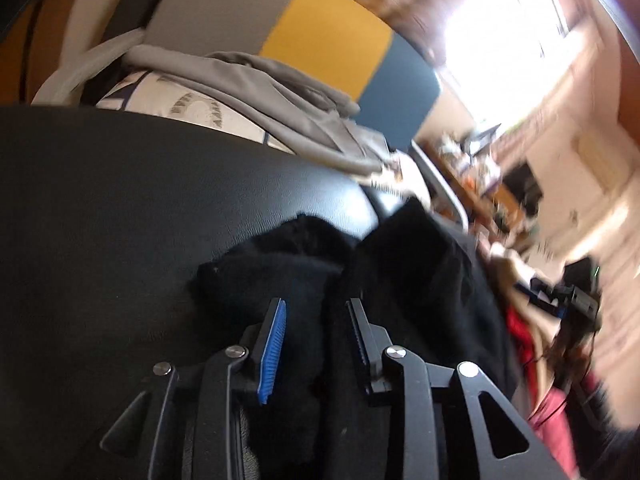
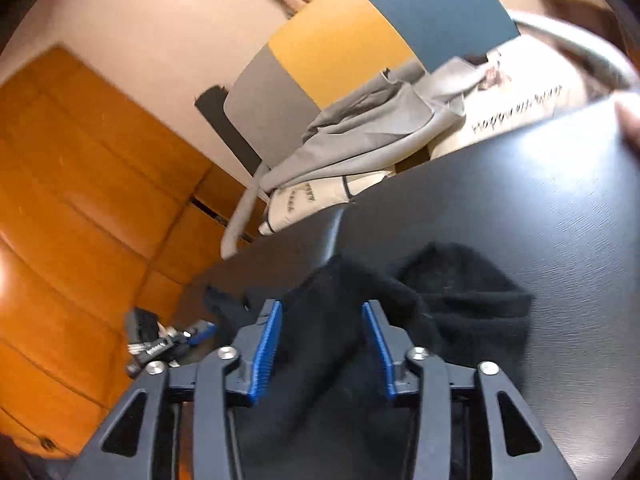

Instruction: Fold clothes

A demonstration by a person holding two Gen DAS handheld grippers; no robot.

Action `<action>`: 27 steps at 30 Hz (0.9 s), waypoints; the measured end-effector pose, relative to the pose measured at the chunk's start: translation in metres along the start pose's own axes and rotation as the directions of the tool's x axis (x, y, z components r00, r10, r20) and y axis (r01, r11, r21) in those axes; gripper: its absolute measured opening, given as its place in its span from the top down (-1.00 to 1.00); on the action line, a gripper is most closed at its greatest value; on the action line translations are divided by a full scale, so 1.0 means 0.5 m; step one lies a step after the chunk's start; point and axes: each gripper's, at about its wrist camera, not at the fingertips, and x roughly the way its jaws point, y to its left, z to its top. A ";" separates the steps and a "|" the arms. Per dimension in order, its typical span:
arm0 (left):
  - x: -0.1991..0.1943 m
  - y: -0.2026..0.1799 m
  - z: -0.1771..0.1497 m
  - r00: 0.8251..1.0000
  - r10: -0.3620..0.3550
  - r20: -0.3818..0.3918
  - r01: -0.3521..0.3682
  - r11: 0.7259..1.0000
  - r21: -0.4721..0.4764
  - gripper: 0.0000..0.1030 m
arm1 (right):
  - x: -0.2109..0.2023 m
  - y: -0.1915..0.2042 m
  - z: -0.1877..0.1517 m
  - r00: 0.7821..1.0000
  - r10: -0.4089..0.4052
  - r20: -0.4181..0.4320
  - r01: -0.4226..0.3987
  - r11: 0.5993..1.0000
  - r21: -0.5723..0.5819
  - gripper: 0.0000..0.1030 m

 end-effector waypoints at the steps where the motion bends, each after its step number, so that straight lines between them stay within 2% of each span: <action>1: 0.002 0.000 -0.002 1.000 0.013 -0.009 -0.013 1.000 0.012 0.40 | -0.003 0.008 -0.006 0.999 -0.044 -0.010 0.043 0.998 -0.048 0.07; 4: 0.003 -0.004 0.005 1.000 0.017 0.001 -0.017 1.000 0.019 0.38 | 0.035 0.020 -0.015 0.984 -0.168 -0.053 0.158 0.974 -0.160 0.07; 7: 0.008 -0.019 0.020 1.000 0.023 0.021 -0.024 0.998 0.052 0.35 | 0.084 0.013 -0.019 0.956 -0.282 -0.082 0.254 0.933 -0.255 0.07; 10: 0.032 -0.039 0.038 1.000 0.027 0.005 -0.027 0.994 0.108 0.28 | 0.131 0.000 -0.018 0.924 -0.364 -0.118 0.311 0.894 -0.323 0.11; 11: 0.042 -0.046 0.044 1.000 0.025 -0.007 -0.024 0.991 0.128 0.26 | 0.149 -0.005 -0.017 0.903 -0.406 -0.136 0.339 0.872 -0.352 0.18; 13: 0.061 -0.061 0.049 0.999 0.015 -0.036 -0.009 0.985 0.171 0.18 | 0.171 -0.008 -0.019 0.876 -0.453 -0.165 0.363 0.845 -0.392 0.43; 16: 0.096 -0.089 0.046 0.995 0.009 -0.096 0.015 0.972 0.236 0.10 | 0.171 -0.003 -0.017 0.869 -0.467 -0.165 0.371 0.834 -0.408 0.77; 19: 0.127 -0.125 0.031 0.987 0.008 -0.161 0.046 0.943 0.330 0.02 | 0.168 0.006 -0.015 0.863 -0.481 -0.155 0.381 0.821 -0.426 0.84; 21: 0.140 -0.137 0.022 0.984 0.047 -0.173 0.021 0.927 0.374 0.02 | 0.166 0.009 -0.013 0.862 -0.483 -0.154 0.382 0.818 -0.430 0.84; 23: 0.138 -0.139 0.022 0.984 0.055 -0.172 0.012 0.931 0.366 0.13 | 0.162 0.014 -0.013 0.861 -0.487 -0.147 0.386 0.814 -0.434 0.84; 24: 0.133 -0.138 0.024 0.985 0.071 -0.158 -0.012 0.936 0.351 0.49 | 0.159 0.018 -0.014 0.860 -0.491 -0.139 0.392 0.810 -0.437 0.84; 25: 0.125 -0.137 0.024 0.987 0.084 -0.139 -0.033 0.941 0.337 0.70 | 0.156 0.022 -0.014 0.859 -0.495 -0.131 0.397 0.805 -0.440 0.84; 27: 0.096 -0.134 0.022 0.992 0.096 -0.081 -0.066 0.948 0.311 0.81 | 0.150 0.030 -0.015 0.857 -0.503 -0.114 0.409 0.797 -0.446 0.84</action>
